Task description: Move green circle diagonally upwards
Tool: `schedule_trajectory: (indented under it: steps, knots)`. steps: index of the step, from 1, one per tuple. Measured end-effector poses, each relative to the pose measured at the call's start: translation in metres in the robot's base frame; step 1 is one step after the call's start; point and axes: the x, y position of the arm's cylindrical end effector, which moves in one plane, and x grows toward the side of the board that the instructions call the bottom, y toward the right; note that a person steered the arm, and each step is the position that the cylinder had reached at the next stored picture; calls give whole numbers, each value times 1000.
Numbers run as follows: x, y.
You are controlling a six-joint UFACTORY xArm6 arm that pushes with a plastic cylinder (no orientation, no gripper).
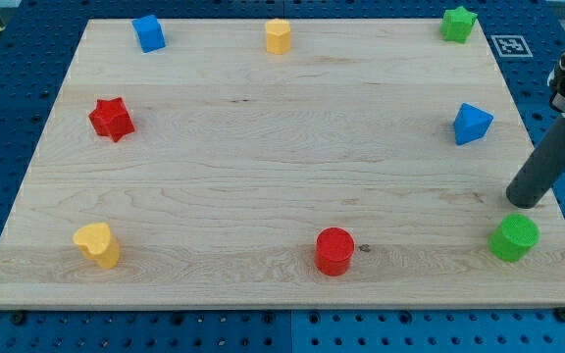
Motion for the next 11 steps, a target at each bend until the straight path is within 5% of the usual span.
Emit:
schedule_trajectory:
  steps: [2, 6, 11]
  knots:
    - [22, 41]
    - [81, 32]
    - [59, -27]
